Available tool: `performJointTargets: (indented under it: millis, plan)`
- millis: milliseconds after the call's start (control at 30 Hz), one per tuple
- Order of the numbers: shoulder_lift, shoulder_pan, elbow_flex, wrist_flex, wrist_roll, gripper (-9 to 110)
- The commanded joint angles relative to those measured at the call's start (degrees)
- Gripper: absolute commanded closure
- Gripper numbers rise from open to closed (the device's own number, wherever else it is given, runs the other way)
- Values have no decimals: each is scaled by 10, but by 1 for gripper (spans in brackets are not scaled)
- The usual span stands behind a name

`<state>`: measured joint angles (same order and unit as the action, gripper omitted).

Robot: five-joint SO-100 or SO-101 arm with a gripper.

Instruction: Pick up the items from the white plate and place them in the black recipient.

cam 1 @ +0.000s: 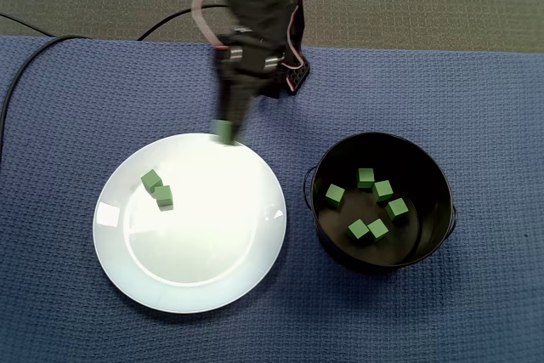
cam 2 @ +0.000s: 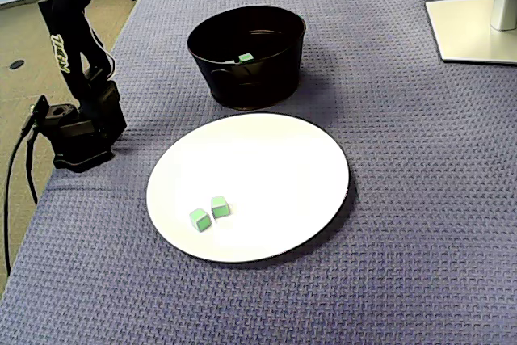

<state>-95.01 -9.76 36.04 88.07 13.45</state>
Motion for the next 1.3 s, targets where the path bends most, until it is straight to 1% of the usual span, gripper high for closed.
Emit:
performJointTargets:
  millis: [0, 67, 133, 233, 367, 533, 600, 633, 700, 733, 767, 800, 933, 1033, 1067, 1167, 1267]
  plan:
    - [14, 156, -25, -9, -181, 102]
    - [60, 220, -19, 2, -238, 102]
    - [118, 268, -19, 18, -272, 102]
    - [205, 323, -10, 41, -279, 102]
    - [285, 358, 40, 33, -265, 102]
    - [293, 384, 204, -62, -225, 102]
    - [308, 395, 223, -66, -207, 101]
    - [316, 397, 223, -60, -207, 90]
    - [322, 401, 215, -44, -200, 61]
    - [317, 401, 208, -32, -189, 50]
    - [310, 401, 196, -16, -174, 43]
    - [301, 398, 178, 5, -159, 40]
    - [243, 359, 27, 134, -54, 42]
    - [171, 280, -78, 194, 48, 44]
    - [143, 243, -92, 199, 65, 46]
    - [76, 116, -97, 186, 120, 41]
    - [28, -24, -53, 151, 115, 42]
